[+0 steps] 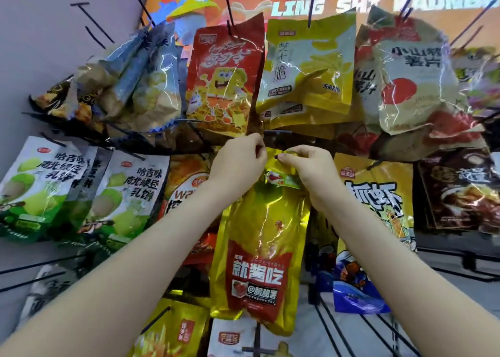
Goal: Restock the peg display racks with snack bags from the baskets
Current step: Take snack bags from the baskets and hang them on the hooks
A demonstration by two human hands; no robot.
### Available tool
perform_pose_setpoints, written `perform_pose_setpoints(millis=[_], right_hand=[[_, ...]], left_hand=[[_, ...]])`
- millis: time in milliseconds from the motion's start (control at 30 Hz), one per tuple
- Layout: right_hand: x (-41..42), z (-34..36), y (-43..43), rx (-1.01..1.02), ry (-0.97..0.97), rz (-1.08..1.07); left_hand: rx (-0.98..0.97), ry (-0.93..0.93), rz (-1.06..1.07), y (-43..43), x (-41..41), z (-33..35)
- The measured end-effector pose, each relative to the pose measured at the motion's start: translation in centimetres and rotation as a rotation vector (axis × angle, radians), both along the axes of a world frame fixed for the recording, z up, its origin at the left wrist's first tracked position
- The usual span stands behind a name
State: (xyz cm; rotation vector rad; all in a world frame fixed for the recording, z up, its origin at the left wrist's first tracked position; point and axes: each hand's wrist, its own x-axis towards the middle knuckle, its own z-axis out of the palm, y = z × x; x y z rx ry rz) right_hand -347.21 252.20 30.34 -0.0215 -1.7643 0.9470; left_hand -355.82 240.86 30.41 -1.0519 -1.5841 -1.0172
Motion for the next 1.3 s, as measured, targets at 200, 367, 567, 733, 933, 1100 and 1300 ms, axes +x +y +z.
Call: perform_pose_setpoints(millis=[200, 367, 567, 733, 933, 1100, 1300], right_hand=[[-1.2, 0.7, 0.6, 0.019, -0.089, -0.124], [-3.2, 0.1, 1.8, 0.161, -0.049, -0.395], [-6.5, -3.1, 3.0, 0.697, 0.049, -1.107], [-8.0, -5.6, 3.8, 0.803, -0.271, -1.07], [-7.9, -6.5, 4.3, 0.656, -0.531, -0.833], [-6.4, -7.3, 3.3, 0.651, -0.444, -0.77], [-2.7, -10.7, -0.8, 0.672, -0.412, -0.617]], left_hand=[[0.009, 0.019, 0.004, 1.4, -1.9, -0.8], [-0.087, 0.248, 0.231, 2.8, -3.7, -3.1], [-0.417, 0.301, 0.367, 4.3, -5.9, -6.2], [-0.522, 0.297, 0.537, 5.8, -6.6, -7.0], [-0.528, 0.305, 0.508, 6.3, -7.6, -7.4], [-0.476, 0.372, 0.409, 4.7, -7.0, -7.9], [-0.364, 0.242, 0.134, -0.3, -3.9, -12.8]])
